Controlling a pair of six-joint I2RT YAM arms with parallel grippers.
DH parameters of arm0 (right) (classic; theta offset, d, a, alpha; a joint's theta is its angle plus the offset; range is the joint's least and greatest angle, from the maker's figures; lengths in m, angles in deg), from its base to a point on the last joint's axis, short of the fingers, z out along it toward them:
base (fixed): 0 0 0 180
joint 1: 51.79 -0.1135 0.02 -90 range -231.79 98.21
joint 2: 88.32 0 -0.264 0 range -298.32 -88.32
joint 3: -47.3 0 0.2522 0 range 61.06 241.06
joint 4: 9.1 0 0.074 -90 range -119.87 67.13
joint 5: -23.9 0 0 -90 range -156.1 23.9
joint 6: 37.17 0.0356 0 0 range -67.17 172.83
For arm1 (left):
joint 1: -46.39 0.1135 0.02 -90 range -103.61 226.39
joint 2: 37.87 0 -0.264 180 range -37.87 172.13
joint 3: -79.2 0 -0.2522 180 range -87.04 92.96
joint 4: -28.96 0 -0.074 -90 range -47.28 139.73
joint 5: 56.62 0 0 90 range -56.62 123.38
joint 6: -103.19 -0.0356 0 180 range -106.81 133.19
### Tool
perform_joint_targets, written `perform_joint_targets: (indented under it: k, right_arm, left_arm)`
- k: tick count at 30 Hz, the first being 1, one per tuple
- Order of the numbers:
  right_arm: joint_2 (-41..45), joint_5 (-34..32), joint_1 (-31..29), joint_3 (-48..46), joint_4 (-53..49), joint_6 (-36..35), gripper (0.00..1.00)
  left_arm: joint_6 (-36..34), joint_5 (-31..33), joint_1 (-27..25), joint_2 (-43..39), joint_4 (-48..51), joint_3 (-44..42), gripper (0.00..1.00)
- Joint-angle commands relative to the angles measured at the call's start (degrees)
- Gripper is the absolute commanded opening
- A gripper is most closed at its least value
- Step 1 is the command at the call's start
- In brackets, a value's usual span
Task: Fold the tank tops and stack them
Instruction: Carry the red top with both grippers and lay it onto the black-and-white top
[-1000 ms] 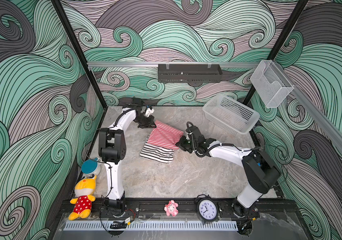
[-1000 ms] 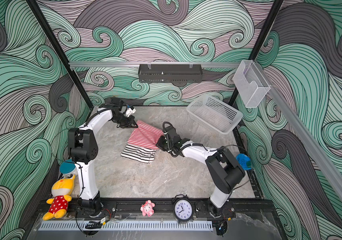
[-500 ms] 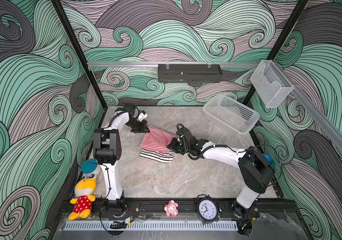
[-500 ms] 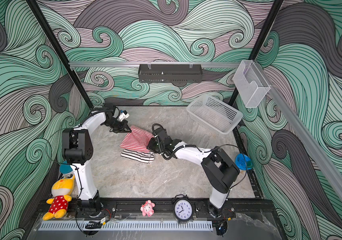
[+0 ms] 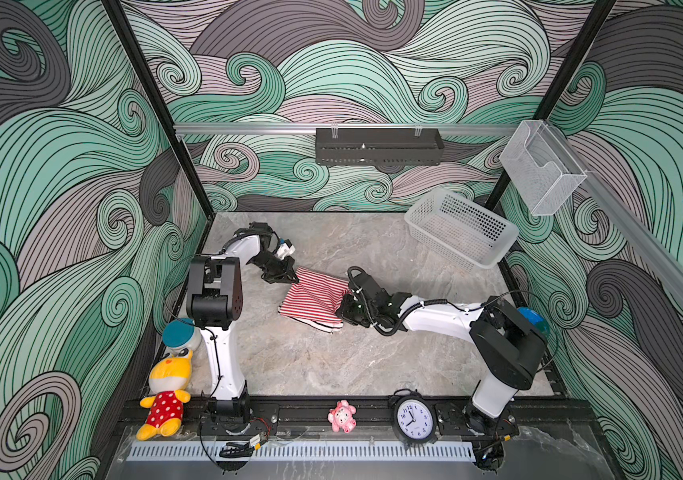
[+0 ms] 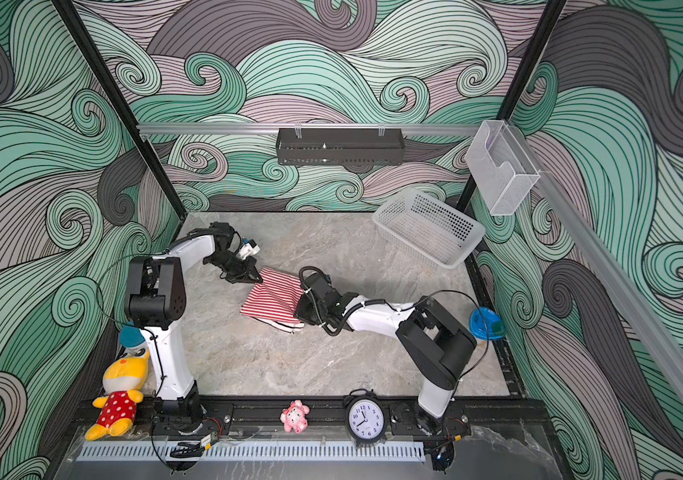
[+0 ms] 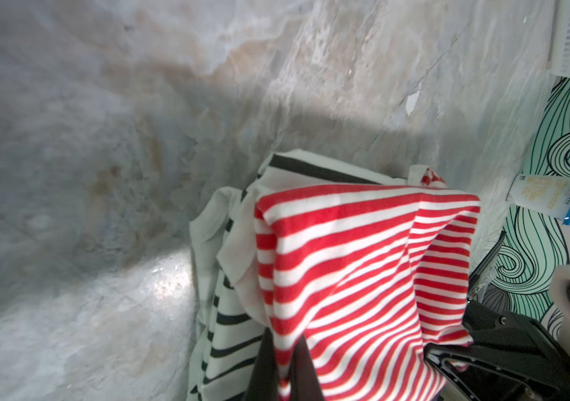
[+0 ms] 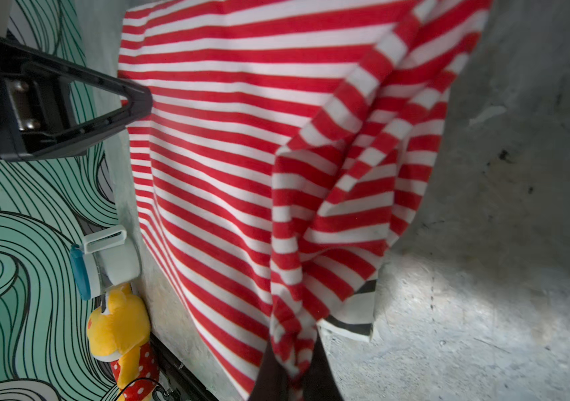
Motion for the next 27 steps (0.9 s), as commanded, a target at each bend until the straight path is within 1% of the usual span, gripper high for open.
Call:
perform_joint_targets:
  k: [1,2,4,6,11,13,16,20,22,23,25,27]
  right_arm:
    - [0.13,-0.77,-2.19,-0.71,1.17,2.2,0.0]
    - [-0.51,-0.65,-2.62,-0.9,1.38,2.5,0.06]
    - [-2.28,0.58,-3.58,-1.33,2.99,2.96,0.21]
    - [-3.89,2.62,-4.43,-1.28,4.98,2.67,0.31]
    - [-5.37,4.8,-5.71,-1.12,2.89,1.31,0.46]
    - [-4.46,5.24,-5.88,-2.13,1.22,0.45,0.51]
    - [-0.96,3.77,-5.83,-3.85,-1.94,-0.91,0.59]
    - [4.36,-0.06,-5.57,-4.16,-7.49,-2.92,0.59]
    - [6.14,-1.95,-5.1,-4.15,-8.97,-3.13,0.59]
    - [6.58,-2.75,-4.71,-4.24,-9.17,-2.87,0.56]
    - [6.37,-3.16,-3.9,-4.2,-8.23,-2.46,0.45]
    - [4.79,-2.99,-2.97,-3.06,-8.03,-2.04,0.31]
  left_arm:
    - [-1.75,0.82,0.55,-0.11,-1.8,-0.39,0.0]
    - [-1.94,1.66,0.53,0.21,-1.8,-0.53,0.0]
    - [-2.04,3.83,0.55,1.09,-1.71,-0.38,0.03]
    - [-1.96,5.15,0.54,1.75,-1.71,0.03,0.05]
    - [-0.57,7.14,0.55,2.72,-2.59,0.56,0.12]
    - [0.22,10.1,0.51,4.01,-1.86,1.43,0.16]
    - [-0.34,12.08,0.65,4.67,0.2,2.28,0.18]
    - [-1.65,10.41,1.46,0.29,-1.0,-0.95,0.2]
    - [-2.21,8.57,1.77,-2.6,-1.34,-2.33,0.21]
    - [-2.3,7.85,1.85,-4.0,-1.38,-2.78,0.22]
    - [-2.08,7.52,2.01,-6.45,-1.61,-3.6,0.22]
    - [-1.78,7.65,2.38,-8.77,-2.26,-4.68,0.22]
